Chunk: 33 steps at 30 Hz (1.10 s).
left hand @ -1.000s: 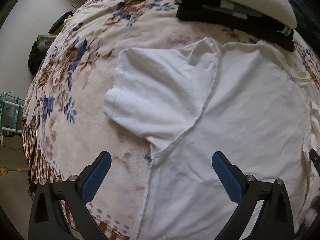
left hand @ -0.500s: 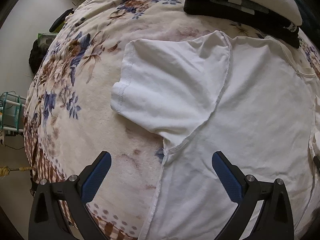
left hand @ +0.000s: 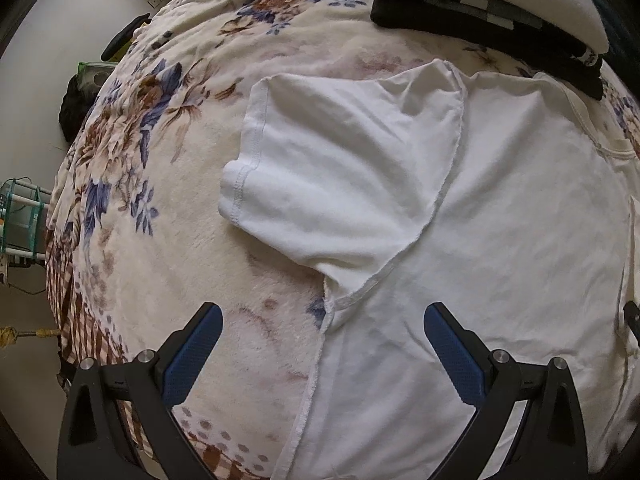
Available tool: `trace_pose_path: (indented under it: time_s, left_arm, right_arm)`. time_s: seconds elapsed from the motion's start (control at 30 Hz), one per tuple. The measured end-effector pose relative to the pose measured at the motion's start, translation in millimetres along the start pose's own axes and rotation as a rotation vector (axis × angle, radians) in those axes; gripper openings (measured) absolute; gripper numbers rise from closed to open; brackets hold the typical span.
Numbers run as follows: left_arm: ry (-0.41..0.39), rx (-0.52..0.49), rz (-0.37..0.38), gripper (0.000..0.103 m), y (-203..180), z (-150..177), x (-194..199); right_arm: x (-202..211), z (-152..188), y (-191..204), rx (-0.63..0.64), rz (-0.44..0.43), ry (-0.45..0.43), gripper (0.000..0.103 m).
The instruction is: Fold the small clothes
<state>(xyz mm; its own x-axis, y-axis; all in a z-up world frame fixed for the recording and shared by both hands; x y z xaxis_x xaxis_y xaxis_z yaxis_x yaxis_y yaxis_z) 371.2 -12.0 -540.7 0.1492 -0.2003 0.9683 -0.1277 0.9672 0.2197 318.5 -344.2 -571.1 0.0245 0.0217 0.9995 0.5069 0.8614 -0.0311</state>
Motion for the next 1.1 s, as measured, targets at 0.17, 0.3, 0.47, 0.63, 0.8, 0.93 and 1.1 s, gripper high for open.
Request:
trace_pose_path:
  time_s: [0.17, 0.3, 0.47, 0.63, 0.8, 0.93, 1.1]
  left_arm:
    - [0.013, 0.013, 0.003, 0.103, 4.7, -0.4, -4.5]
    - [0.000, 0.033, 0.000, 0.103, 14.7, -3.6, -4.2]
    - [-0.007, 0.081, -0.006, 0.103, 33.0, -10.1, -6.2]
    - [-0.013, 0.111, -0.005, 0.103, 42.7, -17.5, -7.4]
    - [-0.030, 0.103, -0.007, 0.103, 42.6, -23.1, -1.7]
    - [-0.056, 0.084, -0.017, 0.103, 41.3, -24.2, 5.8]
    - [-0.059, 0.054, -0.021, 0.103, 32.2, -24.9, 9.9]
  right_arm:
    - [-6.1, 25.5, 4.4, 0.099, -0.011, 0.061, 0.008]
    - [1.5, 30.5, -10.2, 0.080, -0.151, 0.114, 0.030]
    - [32.5, 27.5, -46.3, -0.063, -0.231, 0.065, 0.039]
    - [35.3, -33.7, -12.8, 0.012, -0.166, 0.001, 0.039]
    - [-10.2, -86.6, 33.0, 0.044, 0.059, 0.052, 0.030]
    - [5.3, -92.8, 58.5, 0.059, 0.052, -0.027, 0.000]
    - [25.7, -85.4, 101.1, 0.160, -0.018, -0.045, 0.000]
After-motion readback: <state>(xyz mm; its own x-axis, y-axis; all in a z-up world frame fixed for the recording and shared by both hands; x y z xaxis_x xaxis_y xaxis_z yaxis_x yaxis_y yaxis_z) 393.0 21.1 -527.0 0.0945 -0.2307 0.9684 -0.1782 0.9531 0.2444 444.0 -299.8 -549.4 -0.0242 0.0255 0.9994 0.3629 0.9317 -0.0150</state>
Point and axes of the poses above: each gripper's, at about its wrist camera, not at the fingertips, and x roughly against the way its jaws point, y to its left, z to its underside, the point moved 3 cm from there along -x, roughly the way its jaws point, and after that the axes turned 15 degrees about y, right-handed, at the moved point
